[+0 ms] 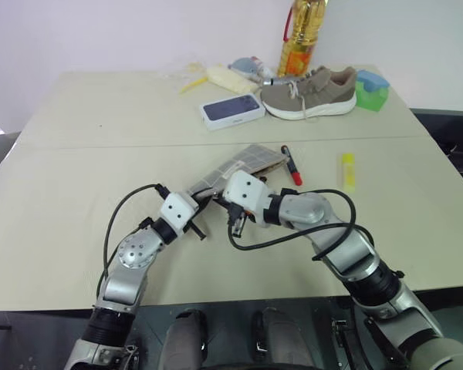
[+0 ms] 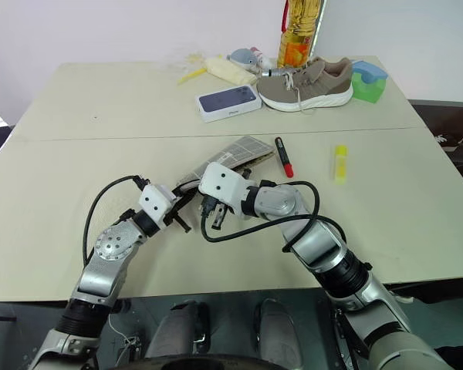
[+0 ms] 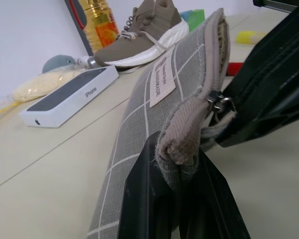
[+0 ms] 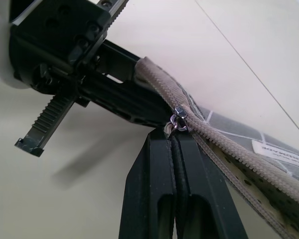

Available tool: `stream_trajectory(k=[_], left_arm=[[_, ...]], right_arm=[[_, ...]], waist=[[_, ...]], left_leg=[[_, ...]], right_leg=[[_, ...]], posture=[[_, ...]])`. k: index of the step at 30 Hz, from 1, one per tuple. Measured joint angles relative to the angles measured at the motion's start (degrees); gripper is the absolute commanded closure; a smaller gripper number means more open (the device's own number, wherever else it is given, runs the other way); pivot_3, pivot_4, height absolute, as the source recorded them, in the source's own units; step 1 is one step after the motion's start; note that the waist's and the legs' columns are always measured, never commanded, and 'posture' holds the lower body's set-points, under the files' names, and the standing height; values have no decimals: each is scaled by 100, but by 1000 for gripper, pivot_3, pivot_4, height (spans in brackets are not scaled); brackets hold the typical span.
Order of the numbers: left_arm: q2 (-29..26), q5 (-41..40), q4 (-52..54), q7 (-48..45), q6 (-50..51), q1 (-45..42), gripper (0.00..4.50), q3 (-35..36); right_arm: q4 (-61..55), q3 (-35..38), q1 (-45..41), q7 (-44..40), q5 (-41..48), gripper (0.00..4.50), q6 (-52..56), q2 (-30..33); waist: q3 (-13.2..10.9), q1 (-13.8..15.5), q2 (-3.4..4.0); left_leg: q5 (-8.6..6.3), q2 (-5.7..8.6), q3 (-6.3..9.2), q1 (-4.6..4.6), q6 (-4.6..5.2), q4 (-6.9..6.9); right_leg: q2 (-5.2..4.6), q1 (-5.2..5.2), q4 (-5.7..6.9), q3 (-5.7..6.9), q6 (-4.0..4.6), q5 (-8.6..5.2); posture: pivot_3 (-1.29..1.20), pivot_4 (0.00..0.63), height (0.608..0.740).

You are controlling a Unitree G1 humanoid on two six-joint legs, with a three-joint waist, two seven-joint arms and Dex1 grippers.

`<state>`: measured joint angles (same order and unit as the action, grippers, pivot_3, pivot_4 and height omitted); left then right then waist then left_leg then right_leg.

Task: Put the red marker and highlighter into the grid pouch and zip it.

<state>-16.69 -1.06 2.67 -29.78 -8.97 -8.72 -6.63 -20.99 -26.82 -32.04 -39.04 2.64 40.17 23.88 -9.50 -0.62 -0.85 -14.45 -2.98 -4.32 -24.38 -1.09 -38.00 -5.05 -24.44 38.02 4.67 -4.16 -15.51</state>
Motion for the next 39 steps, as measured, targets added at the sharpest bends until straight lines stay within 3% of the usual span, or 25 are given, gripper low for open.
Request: stream_trajectory(k=[2,7,11,15,22,25,30,31,36,39], left_arm=[[44,57,-25,57,7,-40,4500,-52],[11,221,-42,371,-13,-72,4500,-10],[-96,305,-86,530,-45,-72,4500,124],[-178,314,-186,591,-67,-77,4500,147],[-227,318,-281,625,-135,-112,4500,142],[-228,319,-283,628,-139,-112,4500,139],[-215,319,-283,676,-138,-106,4500,140],[-212,319,-283,683,-138,-106,4500,140],[-169,300,-290,723,-135,-109,4500,144],[-149,229,-331,724,-126,-140,4500,183]], right_arm=[[-139,-4,32,-157,93,3162,46,26],[-147,613,304,36,115,517,284,377],[300,1476,361,615,42,517,573,403],[1108,2468,262,1423,110,517,1117,-147],[2227,3148,-36,2146,307,517,1206,-795],[2463,3287,-106,2285,395,1368,1184,-914],[2529,3279,-108,2355,435,3937,1073,-867],[2529,3273,-108,2356,435,4194,1048,-845],[2287,2974,48,2128,367,4185,726,-413],[1321,2563,608,1093,386,4185,46,684]], waist=[[0,3,0],[0,13,-3],[0,-3,-3],[0,-2,-2],[-1,-10,0],[-1,-3,1],[-1,-7,1],[-1,-8,1],[-3,0,2],[-7,32,10]], left_leg=[[0,0,1,-1,0,0],[0,2,0,0,0,-4],[0,0,0,1,0,-1],[0,0,-2,1,0,0],[0,0,-2,0,0,0],[0,0,-2,-1,0,0],[0,0,-1,-1,0,1],[0,0,-1,-1,0,1],[0,1,-2,-2,0,1],[0,7,4,-7,1,2]], right_leg=[[0,0,0,0,0,0],[-4,3,-1,0,0,1],[1,2,0,0,1,0],[1,1,0,0,1,1],[1,1,1,0,1,1],[0,1,0,0,0,0],[0,1,0,0,0,1],[0,1,0,0,0,1],[-1,1,0,-1,-1,0],[-4,1,-4,-1,-8,-4]], posture=[[0,150,724],[0,150,724],[0,150,724],[0,150,724],[0,150,724],[0,150,724],[0,150,724],[0,150,724],[0,150,724],[0,150,724]])
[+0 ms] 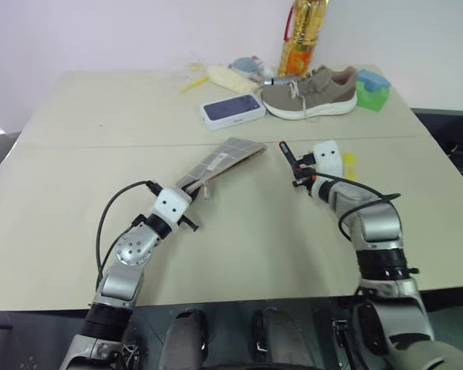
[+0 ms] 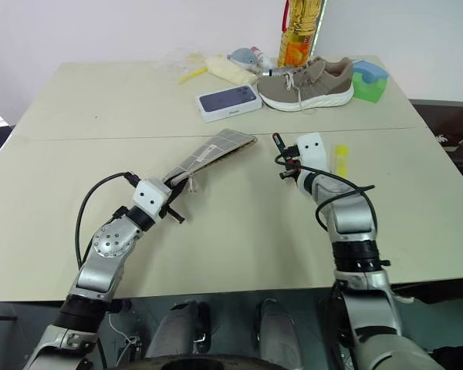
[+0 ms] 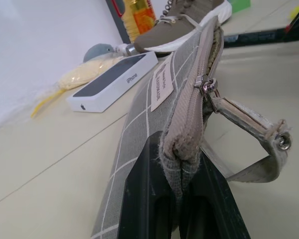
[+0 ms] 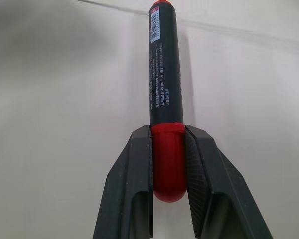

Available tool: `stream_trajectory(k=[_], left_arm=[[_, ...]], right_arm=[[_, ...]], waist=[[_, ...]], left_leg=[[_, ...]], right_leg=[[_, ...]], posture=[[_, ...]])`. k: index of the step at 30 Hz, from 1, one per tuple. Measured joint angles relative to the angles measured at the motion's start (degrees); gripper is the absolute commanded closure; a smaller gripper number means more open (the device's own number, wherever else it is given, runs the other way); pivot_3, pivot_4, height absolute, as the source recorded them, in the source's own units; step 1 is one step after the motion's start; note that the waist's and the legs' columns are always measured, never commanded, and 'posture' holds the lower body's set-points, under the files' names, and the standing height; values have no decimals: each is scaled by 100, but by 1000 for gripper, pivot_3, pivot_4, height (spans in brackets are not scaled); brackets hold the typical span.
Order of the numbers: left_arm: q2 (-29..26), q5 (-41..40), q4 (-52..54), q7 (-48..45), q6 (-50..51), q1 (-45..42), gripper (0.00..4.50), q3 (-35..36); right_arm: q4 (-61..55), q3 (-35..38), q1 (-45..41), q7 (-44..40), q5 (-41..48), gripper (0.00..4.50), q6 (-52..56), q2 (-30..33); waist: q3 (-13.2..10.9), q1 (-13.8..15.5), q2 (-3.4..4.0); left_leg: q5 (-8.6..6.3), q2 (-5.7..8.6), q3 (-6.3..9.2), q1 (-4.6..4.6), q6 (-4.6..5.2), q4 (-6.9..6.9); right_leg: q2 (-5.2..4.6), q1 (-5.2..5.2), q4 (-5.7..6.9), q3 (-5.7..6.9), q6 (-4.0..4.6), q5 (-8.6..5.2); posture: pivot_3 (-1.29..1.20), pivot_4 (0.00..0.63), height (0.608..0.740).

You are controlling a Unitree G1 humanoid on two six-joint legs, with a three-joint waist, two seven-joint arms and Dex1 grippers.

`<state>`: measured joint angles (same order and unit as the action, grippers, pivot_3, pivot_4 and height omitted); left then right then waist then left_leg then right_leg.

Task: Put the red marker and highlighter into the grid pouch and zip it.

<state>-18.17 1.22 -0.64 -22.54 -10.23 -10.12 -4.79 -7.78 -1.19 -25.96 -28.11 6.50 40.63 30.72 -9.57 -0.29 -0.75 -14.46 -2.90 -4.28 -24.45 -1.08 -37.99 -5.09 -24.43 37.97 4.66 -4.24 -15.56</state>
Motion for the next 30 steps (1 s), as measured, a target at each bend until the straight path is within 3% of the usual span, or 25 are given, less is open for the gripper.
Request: stream_trajectory(k=[3,7,30], left_arm=[[-8,-61,-89,-12,1,-31,4500,96],[18,-68,-108,-78,-4,-48,4500,103],[80,-196,-76,-328,-32,25,4500,103]], right_arm=[[-696,-30,364,-744,131,4185,-476,611],[-1015,-83,597,-1076,297,4185,-569,678],[-1002,-335,409,-1046,251,4185,-614,591]], waist=[[-1,-41,-4],[-3,-41,-5],[-3,-16,-6]], left_leg=[[-1,-4,-2,6,2,0],[0,-8,-2,9,1,-2],[0,-4,-1,7,1,-3]], right_leg=[[5,2,-1,0,0,0],[9,2,2,0,3,2],[5,3,1,0,3,2]], posture=[[0,150,724],[0,150,724],[0,150,724]])
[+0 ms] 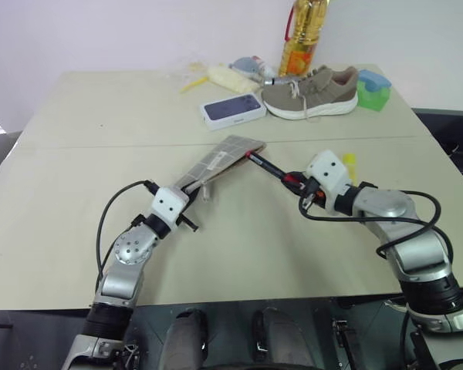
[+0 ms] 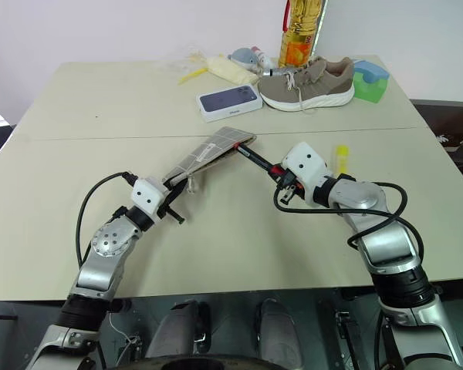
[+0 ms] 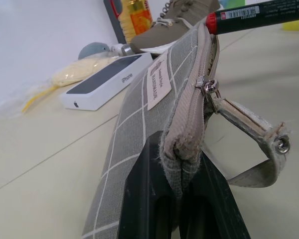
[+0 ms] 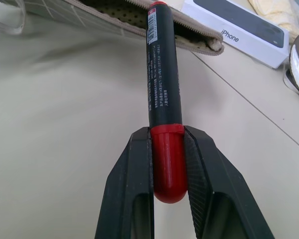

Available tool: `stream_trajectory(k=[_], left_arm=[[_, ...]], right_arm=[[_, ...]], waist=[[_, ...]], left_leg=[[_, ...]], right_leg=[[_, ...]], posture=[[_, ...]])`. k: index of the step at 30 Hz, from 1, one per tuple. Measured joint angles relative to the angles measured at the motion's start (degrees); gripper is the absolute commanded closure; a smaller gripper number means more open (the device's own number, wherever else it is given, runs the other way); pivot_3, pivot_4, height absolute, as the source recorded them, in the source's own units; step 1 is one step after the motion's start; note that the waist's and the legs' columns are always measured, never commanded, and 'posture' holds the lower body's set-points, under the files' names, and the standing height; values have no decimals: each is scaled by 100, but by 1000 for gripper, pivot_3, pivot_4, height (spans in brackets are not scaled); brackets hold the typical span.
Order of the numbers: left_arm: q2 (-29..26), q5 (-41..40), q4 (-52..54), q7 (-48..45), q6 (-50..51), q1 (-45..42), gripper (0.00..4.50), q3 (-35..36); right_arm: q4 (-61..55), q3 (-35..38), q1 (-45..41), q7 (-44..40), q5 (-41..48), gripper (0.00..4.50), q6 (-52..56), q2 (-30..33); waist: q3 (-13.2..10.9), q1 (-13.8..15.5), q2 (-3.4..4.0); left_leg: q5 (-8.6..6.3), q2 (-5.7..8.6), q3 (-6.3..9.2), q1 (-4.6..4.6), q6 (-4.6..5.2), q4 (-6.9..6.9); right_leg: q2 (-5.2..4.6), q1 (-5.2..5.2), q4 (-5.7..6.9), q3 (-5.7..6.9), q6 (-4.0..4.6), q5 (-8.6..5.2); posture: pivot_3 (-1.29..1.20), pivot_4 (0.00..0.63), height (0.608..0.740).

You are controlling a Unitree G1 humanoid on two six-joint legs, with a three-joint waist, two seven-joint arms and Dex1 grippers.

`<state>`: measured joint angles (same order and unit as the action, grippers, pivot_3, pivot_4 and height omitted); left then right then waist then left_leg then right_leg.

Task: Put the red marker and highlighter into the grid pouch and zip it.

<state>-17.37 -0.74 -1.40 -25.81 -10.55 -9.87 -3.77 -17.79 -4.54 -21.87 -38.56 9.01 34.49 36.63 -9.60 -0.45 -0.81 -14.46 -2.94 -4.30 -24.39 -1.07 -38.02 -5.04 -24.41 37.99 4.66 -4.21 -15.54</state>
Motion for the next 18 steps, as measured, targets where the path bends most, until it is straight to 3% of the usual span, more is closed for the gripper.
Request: stream_trajectory(k=[18], left_arm=[[-166,-137,243,-672,-13,20,4500,-147]], right_arm=[[-198,-1177,-443,-729,-1183,4185,-1001,782]], waist=[[0,-6,0]], left_leg=[[0,1,0,0,0,-2]], right_leg=[[0,0,0,0,0,0]], posture=[[0,150,724]])
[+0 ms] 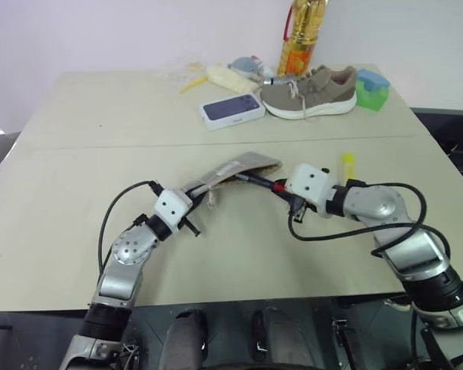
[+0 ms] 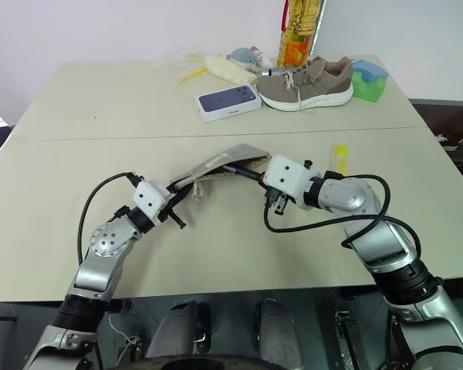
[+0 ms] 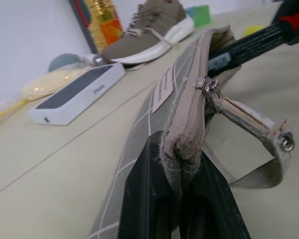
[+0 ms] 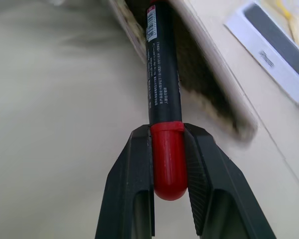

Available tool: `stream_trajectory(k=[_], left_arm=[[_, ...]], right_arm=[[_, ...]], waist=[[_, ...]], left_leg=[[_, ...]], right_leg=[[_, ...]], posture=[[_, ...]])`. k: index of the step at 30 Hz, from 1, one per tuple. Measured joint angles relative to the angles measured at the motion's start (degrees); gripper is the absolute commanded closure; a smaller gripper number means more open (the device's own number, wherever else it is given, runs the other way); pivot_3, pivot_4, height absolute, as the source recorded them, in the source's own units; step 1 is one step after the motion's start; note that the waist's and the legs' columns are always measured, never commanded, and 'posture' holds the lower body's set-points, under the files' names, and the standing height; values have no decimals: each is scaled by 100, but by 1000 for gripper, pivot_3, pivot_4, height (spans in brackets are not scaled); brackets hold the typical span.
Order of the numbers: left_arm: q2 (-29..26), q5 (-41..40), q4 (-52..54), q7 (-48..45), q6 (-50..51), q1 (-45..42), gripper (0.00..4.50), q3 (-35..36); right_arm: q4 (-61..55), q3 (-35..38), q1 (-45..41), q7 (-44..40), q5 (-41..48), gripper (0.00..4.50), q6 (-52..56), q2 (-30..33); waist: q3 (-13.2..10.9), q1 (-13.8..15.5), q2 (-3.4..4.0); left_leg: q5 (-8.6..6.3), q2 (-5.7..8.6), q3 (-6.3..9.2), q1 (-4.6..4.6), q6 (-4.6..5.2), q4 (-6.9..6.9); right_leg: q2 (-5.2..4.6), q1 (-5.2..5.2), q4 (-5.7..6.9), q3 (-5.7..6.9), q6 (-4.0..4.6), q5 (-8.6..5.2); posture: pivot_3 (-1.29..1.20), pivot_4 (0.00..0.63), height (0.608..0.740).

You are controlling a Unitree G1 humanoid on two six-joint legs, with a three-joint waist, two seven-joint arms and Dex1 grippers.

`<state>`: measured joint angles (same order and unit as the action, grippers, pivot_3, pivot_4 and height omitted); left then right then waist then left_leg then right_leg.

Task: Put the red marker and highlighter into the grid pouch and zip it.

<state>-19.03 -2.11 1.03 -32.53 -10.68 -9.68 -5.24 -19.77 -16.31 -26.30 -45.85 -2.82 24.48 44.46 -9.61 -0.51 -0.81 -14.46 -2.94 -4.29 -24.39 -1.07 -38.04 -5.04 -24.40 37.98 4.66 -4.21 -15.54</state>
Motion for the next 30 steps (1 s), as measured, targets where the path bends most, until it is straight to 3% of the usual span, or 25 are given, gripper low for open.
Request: stream_trajectory(k=[8,13,21,26,30], left_arm=[[-117,-91,93,-266,1,34,4500,-86],[-128,-94,151,-376,5,108,4500,-197],[-129,-96,189,-389,10,101,4500,-243],[-153,56,146,-282,7,59,4500,-255],[-106,165,104,-179,7,52,4500,-306]], right_arm=[[283,-620,-288,-147,-1309,4185,-1720,207],[538,-640,-287,-122,-1630,4185,-1985,123],[521,-93,-29,-75,-1323,232,-1629,-252],[-44,1030,618,-123,159,232,-101,-961],[195,2106,735,515,813,102,1210,-1398]], waist=[[0,3,-1],[0,3,-1],[0,18,-1],[2,50,-2],[2,99,-2]], left_leg=[[1,0,-3,0,-2,-2],[2,0,-2,1,-3,-2],[2,0,-2,1,-3,-3],[2,-1,2,3,-3,-5],[2,-1,-1,4,-3,-10]], right_leg=[[-1,0,0,0,0,0],[0,1,1,0,0,0],[0,4,1,0,0,0],[-1,8,2,1,1,1],[-2,9,2,0,3,3]], posture=[[0,150,724],[0,150,724],[0,150,724],[0,150,724],[0,150,724]])
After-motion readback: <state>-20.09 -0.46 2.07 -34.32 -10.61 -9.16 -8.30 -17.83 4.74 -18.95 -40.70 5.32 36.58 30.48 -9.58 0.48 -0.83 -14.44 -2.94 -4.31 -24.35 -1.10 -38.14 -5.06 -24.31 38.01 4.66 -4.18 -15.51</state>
